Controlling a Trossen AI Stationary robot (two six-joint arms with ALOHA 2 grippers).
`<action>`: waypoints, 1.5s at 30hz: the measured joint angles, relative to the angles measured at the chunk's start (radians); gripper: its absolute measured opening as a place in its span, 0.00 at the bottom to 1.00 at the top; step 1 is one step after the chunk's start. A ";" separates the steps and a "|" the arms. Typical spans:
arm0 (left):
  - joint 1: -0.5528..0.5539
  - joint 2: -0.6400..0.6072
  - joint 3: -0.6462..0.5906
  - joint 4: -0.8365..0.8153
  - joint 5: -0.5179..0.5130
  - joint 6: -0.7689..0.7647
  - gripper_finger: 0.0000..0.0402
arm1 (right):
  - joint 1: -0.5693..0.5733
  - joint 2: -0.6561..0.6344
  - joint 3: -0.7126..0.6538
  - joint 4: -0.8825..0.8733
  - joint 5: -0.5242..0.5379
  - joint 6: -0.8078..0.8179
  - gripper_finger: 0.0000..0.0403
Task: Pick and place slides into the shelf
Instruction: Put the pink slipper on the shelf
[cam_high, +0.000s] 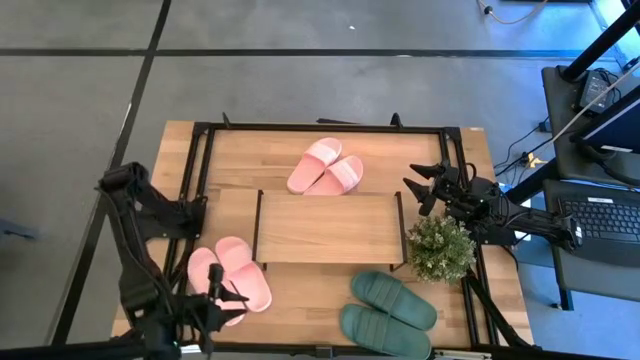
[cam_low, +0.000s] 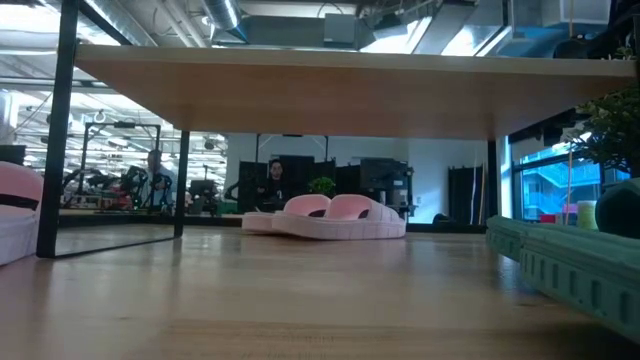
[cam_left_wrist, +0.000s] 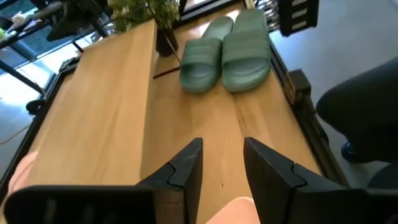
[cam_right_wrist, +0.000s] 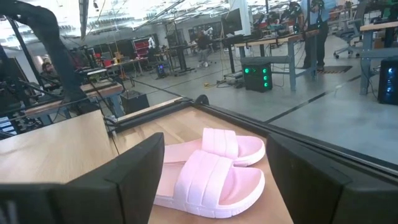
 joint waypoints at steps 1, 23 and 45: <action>0.001 0.014 0.000 0.000 0.002 -0.003 0.26 | 0.000 0.000 0.000 0.000 0.000 0.000 0.70; 0.020 0.061 0.000 0.005 0.124 -0.047 0.27 | 0.000 0.000 0.000 0.000 0.000 -0.005 0.70; 0.170 0.072 0.000 -0.369 0.521 -0.539 0.57 | 0.000 0.000 0.000 0.000 0.000 -0.037 0.70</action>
